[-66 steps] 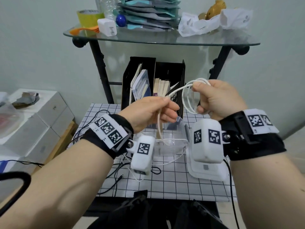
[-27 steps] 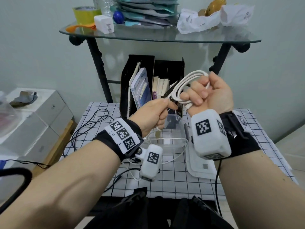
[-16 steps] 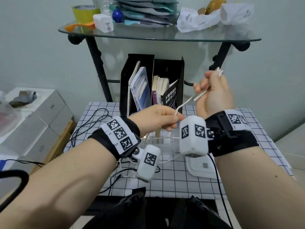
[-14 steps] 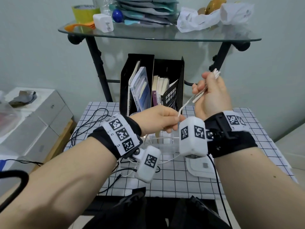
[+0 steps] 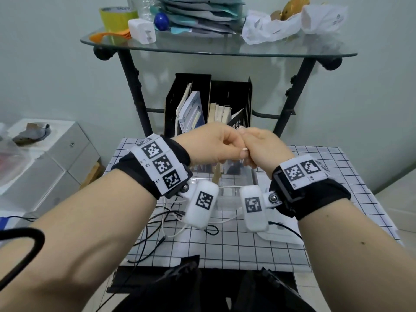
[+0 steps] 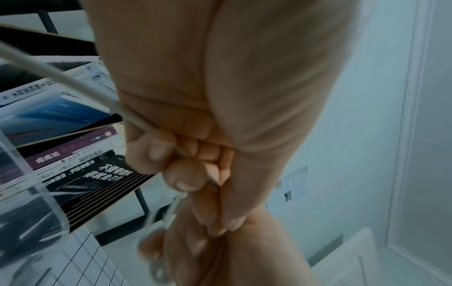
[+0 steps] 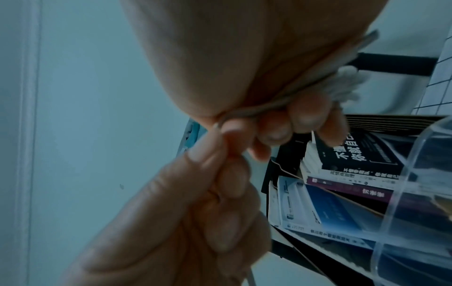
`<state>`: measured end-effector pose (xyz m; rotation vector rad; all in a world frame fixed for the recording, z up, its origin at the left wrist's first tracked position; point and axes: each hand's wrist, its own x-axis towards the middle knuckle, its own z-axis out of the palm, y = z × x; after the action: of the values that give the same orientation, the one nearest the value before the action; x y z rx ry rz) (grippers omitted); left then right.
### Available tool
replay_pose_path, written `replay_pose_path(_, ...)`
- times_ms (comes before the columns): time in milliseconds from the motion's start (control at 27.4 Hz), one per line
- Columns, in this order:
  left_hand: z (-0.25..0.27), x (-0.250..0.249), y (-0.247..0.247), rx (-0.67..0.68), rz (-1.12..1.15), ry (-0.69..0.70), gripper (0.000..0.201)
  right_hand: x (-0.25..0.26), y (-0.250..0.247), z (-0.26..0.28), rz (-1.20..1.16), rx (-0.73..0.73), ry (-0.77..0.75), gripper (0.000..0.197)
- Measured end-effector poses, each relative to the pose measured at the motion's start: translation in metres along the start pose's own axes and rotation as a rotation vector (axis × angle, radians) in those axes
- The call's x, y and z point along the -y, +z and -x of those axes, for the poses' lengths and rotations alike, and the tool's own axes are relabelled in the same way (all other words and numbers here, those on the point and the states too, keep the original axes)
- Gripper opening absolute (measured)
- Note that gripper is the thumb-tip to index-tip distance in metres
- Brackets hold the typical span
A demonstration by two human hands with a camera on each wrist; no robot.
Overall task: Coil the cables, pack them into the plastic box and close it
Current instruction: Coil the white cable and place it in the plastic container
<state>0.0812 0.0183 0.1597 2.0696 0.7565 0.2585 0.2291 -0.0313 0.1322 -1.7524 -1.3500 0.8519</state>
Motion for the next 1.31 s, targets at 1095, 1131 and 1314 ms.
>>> replay_pose_path(1095, -0.009, 0.017, 0.025, -0.471, 0.83, -0.145, 0.051, 0.021, 0.004, 0.016, -1.175, 0.243, 0.065, 0.048)
replay_pose_path(1131, -0.01, 0.017, 0.025, -0.48, 0.835, -0.127, 0.051, 0.023, 0.006, 0.017, -1.187, 0.247, 0.062, 0.047)
replay_pose_path(1314, -0.013, 0.017, 0.023, -0.514, 0.761, -0.073, 0.052, 0.025, 0.002, 0.018, -1.279, 0.318, 0.093, 0.046)
